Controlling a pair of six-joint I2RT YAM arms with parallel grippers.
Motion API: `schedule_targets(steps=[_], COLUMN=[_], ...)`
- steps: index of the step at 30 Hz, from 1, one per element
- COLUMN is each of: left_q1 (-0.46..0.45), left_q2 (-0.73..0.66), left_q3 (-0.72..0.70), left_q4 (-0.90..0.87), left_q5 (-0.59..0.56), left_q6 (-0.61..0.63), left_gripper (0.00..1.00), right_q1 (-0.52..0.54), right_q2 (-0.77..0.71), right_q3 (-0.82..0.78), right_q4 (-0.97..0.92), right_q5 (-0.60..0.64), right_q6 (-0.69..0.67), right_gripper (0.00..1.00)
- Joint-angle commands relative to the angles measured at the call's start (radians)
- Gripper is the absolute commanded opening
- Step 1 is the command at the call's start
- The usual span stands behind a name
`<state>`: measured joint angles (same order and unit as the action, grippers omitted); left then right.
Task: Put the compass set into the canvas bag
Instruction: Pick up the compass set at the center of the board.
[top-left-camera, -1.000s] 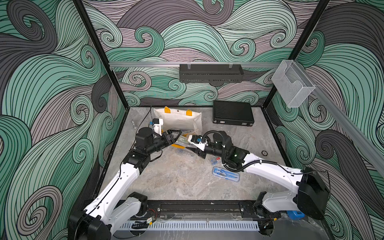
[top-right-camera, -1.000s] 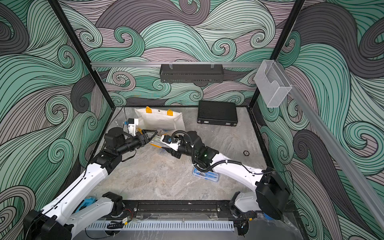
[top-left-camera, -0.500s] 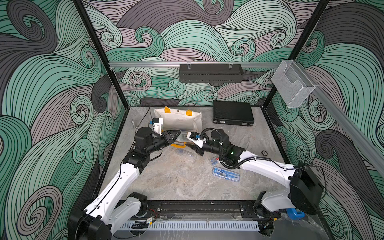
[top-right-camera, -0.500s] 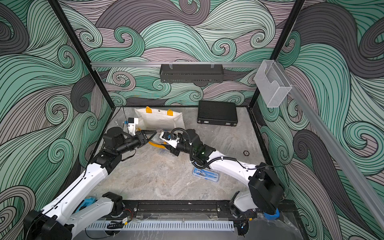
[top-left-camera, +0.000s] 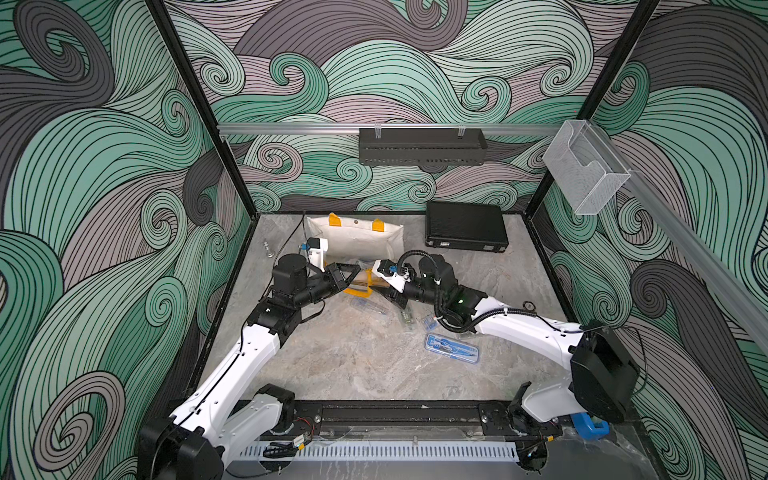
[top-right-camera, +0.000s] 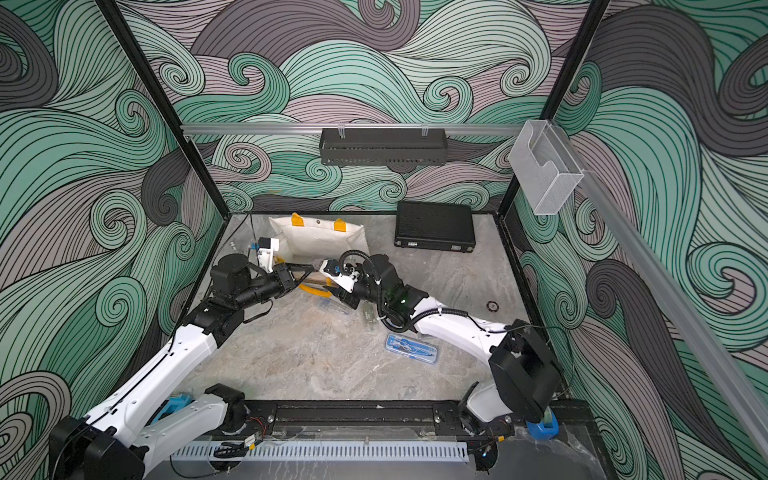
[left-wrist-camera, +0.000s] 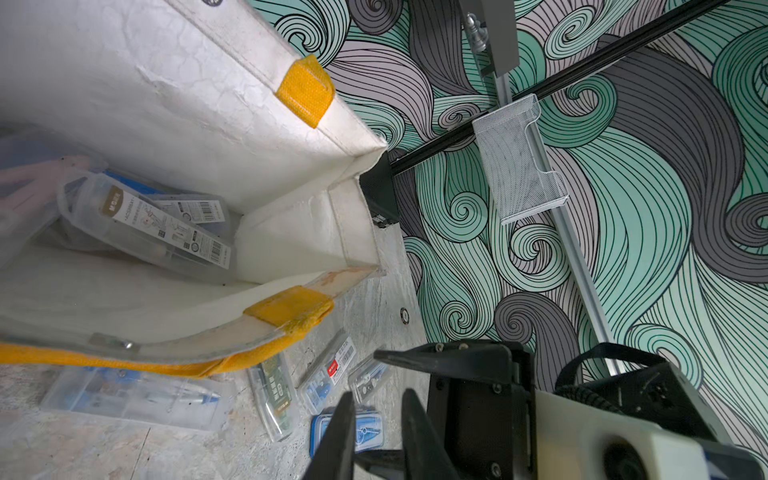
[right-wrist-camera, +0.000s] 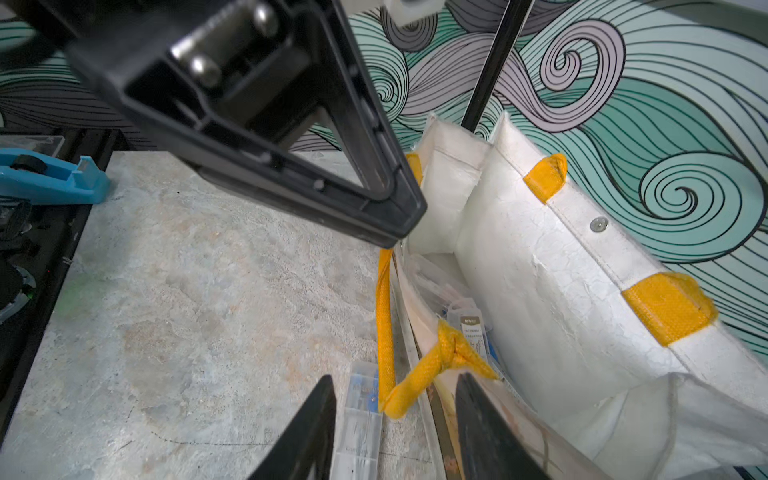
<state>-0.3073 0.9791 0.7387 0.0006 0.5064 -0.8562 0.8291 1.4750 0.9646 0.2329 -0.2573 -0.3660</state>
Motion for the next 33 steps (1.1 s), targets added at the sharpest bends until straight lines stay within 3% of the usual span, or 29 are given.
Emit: schedule_targets(steps=[1,7,11,17,24,33], left_q1=[0.007,0.007,0.007,0.007,0.008,0.008], left_q2=[-0.002,-0.002,-0.003,-0.015,-0.031,-0.035], left_q3=[0.024,0.024,0.024,0.023,0.019,0.014], left_q4=[-0.012,-0.01,-0.004,-0.006,-0.011,-0.019], left_q5=[-0.044,-0.066,-0.066,-0.063,-0.065,-0.068], left_q6=[0.04,0.057,0.06,0.061,0.063,0.063], left_gripper=[0.3,0.41,0.44,0.46,0.5,0.51], right_q1=[-0.017,-0.048,-0.051,-0.051,-0.05,-0.03], right_q2=[-0.004,0.079,0.171,0.242,0.279,0.147], right_q3=[0.041,0.148,0.186,0.147,0.119,-0.018], right_q4=[-0.145,-0.436,-0.575,-0.599,-0.615,-0.502], right_q5=[0.065,0.353,0.458,0.453,0.39,0.367], right_q6=[0.083,0.418,0.539,0.66,0.694,0.712], right_gripper=[0.51,0.56,0.57,0.58,0.61,0.71])
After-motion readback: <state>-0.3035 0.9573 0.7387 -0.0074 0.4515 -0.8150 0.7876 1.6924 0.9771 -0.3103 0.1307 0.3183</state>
